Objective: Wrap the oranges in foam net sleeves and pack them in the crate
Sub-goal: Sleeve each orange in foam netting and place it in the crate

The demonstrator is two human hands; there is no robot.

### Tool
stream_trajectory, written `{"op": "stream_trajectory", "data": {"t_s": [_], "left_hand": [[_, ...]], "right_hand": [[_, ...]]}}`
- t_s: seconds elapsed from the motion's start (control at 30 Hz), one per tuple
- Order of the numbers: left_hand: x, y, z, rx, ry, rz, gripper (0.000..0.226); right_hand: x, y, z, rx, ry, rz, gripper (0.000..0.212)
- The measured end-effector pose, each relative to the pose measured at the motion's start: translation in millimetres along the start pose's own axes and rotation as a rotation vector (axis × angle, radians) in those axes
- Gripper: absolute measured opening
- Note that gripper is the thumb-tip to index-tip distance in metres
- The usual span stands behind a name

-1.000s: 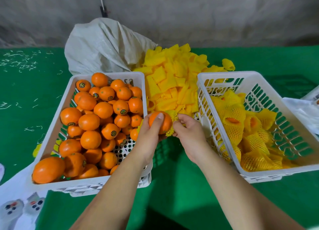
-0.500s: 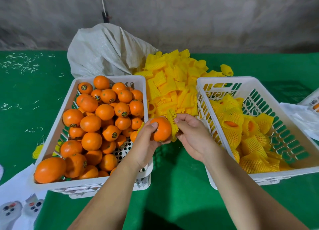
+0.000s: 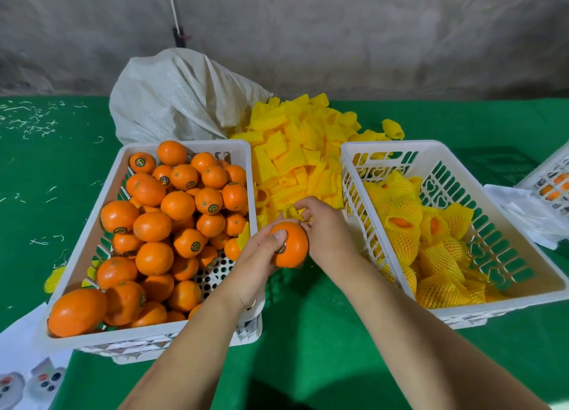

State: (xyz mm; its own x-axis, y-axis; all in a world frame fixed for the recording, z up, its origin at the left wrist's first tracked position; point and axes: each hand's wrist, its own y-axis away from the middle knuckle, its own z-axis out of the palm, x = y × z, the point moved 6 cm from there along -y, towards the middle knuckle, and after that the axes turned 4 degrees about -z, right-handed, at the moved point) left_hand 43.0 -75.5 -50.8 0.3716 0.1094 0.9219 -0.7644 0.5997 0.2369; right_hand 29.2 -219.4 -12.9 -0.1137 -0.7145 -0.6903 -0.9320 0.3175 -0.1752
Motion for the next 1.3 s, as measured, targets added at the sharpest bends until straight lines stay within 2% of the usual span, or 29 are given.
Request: {"op": "stream_trajectory", "data": {"t_s": [0.1, 0.2, 0.33, 0.47, 0.57, 0.63, 0.73, 0.8, 0.9, 1.03, 1.2, 1.3], "left_hand": [[4, 1, 0, 0.053, 0.012, 0.051, 0.058], [6, 1, 4, 0.152, -0.071, 0.143, 0.045], [9, -3, 4, 0.277, -0.2, 0.159, 0.052], [13, -2, 1, 0.402, -0.231, 0.229, 0.051], [9, -4, -4, 0.428, -0.133, 0.224, 0.059], [3, -8, -4, 0.348, -0.056, 0.161, 0.074], [-4, -13, -2, 0.11, 0.109, 0.075, 0.086], [-4, -14, -3, 0.058, 0.064, 0.075, 0.093], [-4, -13, -2, 0.153, -0.025, 0.114, 0.083], [0, -11, 1, 0.226, -0.037, 0.211, 0.071], [5, -11, 2, 0.282, -0.173, 0.328, 0.065], [3, -10, 0, 0.355, -0.149, 0.313, 0.055]], "right_hand": [[0, -3, -3, -0.022, -0.082, -0.011, 0.019], [10, -2, -11, 0.021, -0.23, 0.071, 0.008], [6, 6, -20, 0.091, -0.376, 0.047, 0.009], [-10, 15, -25, 0.01, -0.516, -0.049, 0.014], [-21, 17, -21, -0.055, -0.552, -0.087, 0.013], [-25, 19, -12, -0.087, -0.53, -0.107, 0.014], [-25, 22, -4, -0.087, -0.475, -0.107, 0.016], [-23, 20, -7, -0.046, -0.508, -0.085, 0.021], [-22, 15, -19, 0.032, -0.463, -0.091, 0.022], [-36, 21, -42, 0.048, -0.228, -0.22, 0.012], [-75, 42, -50, -0.043, -0.048, -0.472, 0.021], [-76, 48, -49, -0.013, -0.015, -0.504, 0.027]]}}
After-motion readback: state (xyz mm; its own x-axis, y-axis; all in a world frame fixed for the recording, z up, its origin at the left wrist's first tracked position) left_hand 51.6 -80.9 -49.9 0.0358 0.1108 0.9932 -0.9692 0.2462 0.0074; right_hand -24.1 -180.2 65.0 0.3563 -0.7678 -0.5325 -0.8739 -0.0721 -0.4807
